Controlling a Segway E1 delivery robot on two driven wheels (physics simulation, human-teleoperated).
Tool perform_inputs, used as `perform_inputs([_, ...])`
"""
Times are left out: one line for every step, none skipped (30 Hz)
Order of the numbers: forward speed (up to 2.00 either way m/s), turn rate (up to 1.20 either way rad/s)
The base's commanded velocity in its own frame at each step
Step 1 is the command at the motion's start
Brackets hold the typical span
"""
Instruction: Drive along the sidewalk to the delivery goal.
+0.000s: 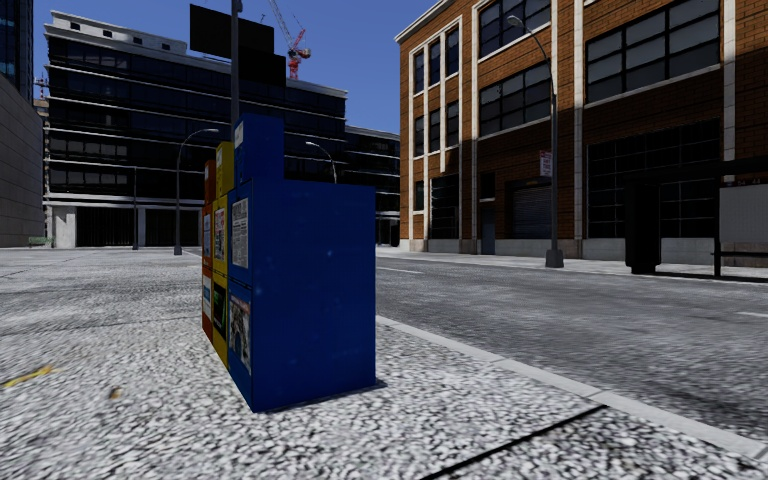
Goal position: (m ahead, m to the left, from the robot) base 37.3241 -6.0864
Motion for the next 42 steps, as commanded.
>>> perform_inputs([0.0,0.0])
perform_inputs([0.0,0.0])
perform_inputs([0.0,0.0])
perform_inputs([0.0,0.0])
perform_inputs([0.0,0.0])
perform_inputs([0.0,0.0])
perform_inputs([0.0,0.0])
perform_inputs([0.0,0.0])
perform_inputs([0.0,0.0])
perform_inputs([0.0,0.0])
perform_inputs([0.0,0.0])
perform_inputs([0.0,0.0])
perform_inputs([0.0,0.0])
perform_inputs([0.0,0.0])
perform_inputs([0.0,0.0])
perform_inputs([0.0,0.0])
perform_inputs([0.0,0.0])
perform_inputs([0.0,0.0])
perform_inputs([0.0,0.0])
perform_inputs([0.0,0.0])
perform_inputs([0.0,0.0])
perform_inputs([0.0,0.0])
perform_inputs([0.0,0.0])
perform_inputs([0.0,0.0])
perform_inputs([0.0,0.0])
perform_inputs([0.0,0.0])
perform_inputs([0.0,0.0])
perform_inputs([0.0,0.0])
perform_inputs([0.0,0.0])
perform_inputs([0.0,0.0])
perform_inputs([0.0,0.04])
perform_inputs([0.0,0.11])
perform_inputs([0.0,0.11])
perform_inputs([0.0,0.31])
perform_inputs([0.02,0.38])
perform_inputs([0.16,0.41])
perform_inputs([0.16,0.41])
perform_inputs([0.34,0.46])
perform_inputs([0.43,0.5])
perform_inputs([0.52,0.52])
perform_inputs([0.59,0.54])
perform_inputs([0.59,0.54])
